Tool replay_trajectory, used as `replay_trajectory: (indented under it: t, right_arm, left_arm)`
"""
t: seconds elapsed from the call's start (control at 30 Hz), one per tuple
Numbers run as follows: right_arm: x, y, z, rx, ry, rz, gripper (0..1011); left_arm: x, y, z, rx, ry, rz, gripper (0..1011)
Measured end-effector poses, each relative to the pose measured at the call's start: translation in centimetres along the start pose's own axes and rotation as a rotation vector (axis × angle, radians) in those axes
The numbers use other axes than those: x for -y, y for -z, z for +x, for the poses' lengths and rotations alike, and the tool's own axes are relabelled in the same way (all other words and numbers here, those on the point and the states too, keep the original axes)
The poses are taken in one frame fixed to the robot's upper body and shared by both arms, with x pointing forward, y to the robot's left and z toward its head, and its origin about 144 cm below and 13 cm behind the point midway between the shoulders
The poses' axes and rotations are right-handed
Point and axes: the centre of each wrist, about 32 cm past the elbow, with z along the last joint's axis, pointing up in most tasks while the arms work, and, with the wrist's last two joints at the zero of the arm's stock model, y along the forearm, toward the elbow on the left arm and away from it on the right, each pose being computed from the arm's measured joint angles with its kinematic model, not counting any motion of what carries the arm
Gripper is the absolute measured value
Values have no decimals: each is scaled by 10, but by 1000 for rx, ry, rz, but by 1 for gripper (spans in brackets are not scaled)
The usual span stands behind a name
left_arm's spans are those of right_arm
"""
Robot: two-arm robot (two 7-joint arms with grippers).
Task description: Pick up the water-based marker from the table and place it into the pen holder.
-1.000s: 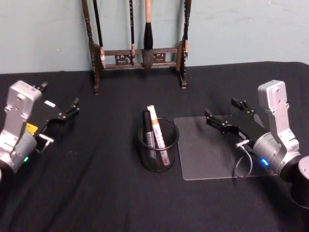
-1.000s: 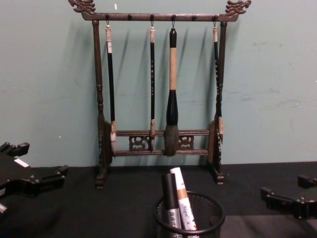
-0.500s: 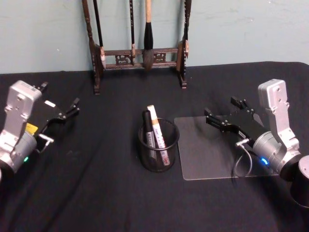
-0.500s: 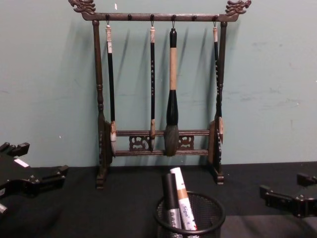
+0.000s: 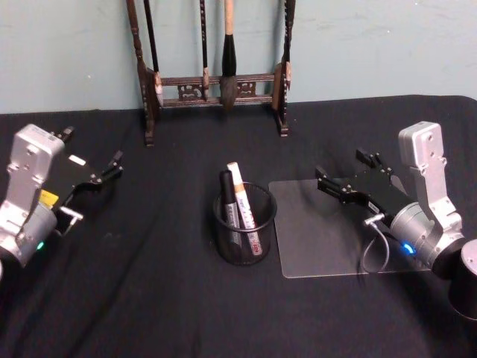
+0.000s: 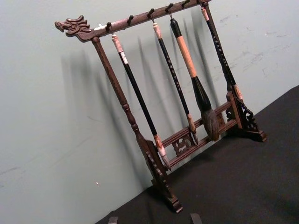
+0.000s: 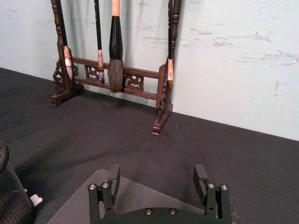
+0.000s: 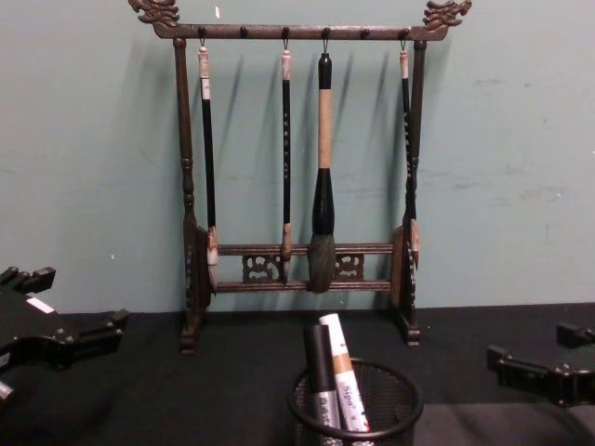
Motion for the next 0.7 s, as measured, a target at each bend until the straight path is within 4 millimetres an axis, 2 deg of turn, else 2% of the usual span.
replay_trajectory:
  t: [0.7]
  right_arm:
    - [0, 0, 0, 0, 0, 1, 1002]
  left_arm:
    - [0, 0, 0, 0, 0, 0, 1001]
